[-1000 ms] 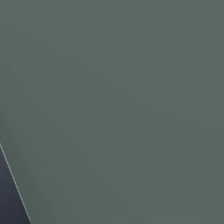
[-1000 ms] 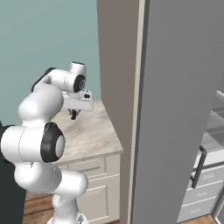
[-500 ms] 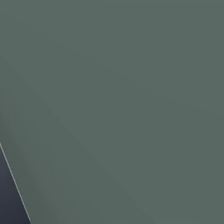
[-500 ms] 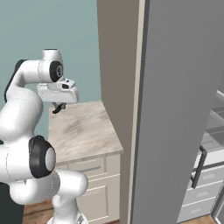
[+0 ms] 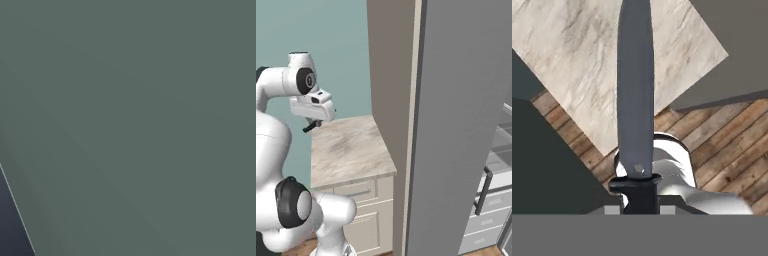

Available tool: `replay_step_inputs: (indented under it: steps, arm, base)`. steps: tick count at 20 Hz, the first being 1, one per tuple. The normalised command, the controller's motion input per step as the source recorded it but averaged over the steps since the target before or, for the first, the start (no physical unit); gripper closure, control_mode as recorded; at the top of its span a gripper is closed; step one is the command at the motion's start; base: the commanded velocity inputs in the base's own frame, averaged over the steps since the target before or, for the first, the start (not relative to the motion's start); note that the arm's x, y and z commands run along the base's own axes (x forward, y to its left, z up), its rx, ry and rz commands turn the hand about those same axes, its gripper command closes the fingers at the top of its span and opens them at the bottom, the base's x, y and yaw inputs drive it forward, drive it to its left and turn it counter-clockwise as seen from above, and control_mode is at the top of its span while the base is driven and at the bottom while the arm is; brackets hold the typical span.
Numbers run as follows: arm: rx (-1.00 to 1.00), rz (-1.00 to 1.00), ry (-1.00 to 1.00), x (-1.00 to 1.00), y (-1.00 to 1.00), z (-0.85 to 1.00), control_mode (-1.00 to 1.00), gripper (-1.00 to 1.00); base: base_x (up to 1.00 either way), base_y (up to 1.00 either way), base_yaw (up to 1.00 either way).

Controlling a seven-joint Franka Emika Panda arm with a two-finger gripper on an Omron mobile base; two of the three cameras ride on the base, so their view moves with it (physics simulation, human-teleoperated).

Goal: Retrieve the butter from the fridge and place it on a plate on the dining table. Then retrieve the butter knife by the fridge and place it near the plate.

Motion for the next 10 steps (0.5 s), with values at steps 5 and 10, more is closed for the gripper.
replay_step_inputs:
  steps: [5, 10]
  arm:
    - [0.00, 0.16, -0.29, -0.70, -0.11, -0.02, -1.00, 1.00]
    - [0.00, 0.18, -0.04, -0.24, -0.34, 0.08, -1.00, 1.00]
  base:
    - [0.00, 0.00, 0.00]
    - [0.00, 0.00, 0.00]
